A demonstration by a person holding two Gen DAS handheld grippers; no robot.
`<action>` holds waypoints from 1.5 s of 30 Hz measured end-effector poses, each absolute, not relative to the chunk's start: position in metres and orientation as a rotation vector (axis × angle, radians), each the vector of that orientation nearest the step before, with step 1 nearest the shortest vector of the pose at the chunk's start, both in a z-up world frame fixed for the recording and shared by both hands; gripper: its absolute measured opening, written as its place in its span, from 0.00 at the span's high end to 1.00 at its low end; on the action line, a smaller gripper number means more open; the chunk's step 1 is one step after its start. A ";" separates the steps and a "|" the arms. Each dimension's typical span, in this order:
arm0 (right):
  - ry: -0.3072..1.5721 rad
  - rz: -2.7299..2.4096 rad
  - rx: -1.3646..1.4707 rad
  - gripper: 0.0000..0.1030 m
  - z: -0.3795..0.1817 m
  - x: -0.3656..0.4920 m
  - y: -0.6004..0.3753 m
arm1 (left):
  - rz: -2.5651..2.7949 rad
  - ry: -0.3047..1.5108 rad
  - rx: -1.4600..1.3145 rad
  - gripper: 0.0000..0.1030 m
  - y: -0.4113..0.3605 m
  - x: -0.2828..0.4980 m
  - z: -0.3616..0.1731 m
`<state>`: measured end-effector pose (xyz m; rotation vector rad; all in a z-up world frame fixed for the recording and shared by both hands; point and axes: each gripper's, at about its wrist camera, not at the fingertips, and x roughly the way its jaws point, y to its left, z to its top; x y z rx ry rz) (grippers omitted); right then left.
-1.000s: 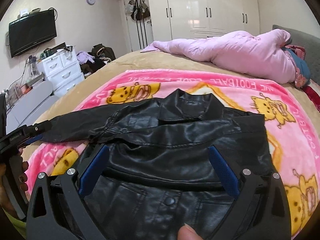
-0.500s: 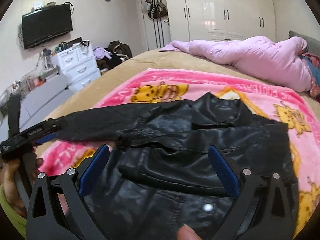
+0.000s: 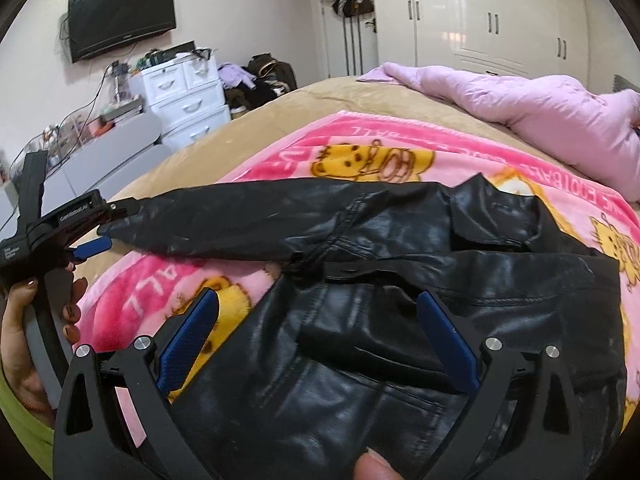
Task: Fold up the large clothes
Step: 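Move left gripper to the outstretched jacket sleeve cuff and close on it, then lift the sleeve with left gripper and fold it across the jacket body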
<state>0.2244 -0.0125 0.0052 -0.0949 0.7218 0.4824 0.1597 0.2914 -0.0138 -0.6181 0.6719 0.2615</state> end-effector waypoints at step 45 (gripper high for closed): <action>0.802 0.285 0.007 0.04 -0.021 0.223 -0.125 | 0.316 0.359 -0.780 1.00 0.345 0.160 0.003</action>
